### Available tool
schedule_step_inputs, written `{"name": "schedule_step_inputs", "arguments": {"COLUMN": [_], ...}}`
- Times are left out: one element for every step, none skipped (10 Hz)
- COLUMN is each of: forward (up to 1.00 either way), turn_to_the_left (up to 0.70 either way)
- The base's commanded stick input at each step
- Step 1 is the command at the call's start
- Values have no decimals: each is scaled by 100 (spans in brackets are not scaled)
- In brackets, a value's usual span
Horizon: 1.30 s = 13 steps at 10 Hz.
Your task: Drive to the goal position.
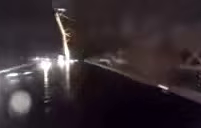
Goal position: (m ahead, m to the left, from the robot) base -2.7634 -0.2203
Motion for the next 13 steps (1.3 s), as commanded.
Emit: {"name": "schedule_step_inputs", "arguments": {"forward": [100, 100, 100, 100, 100, 100, 100, 100, 100, 100, 100, 100, 100], "turn_to_the_left": [0, 0, 0, 0, 0, 0, 0, 0, 0, 0, 0, 2, 13]}}
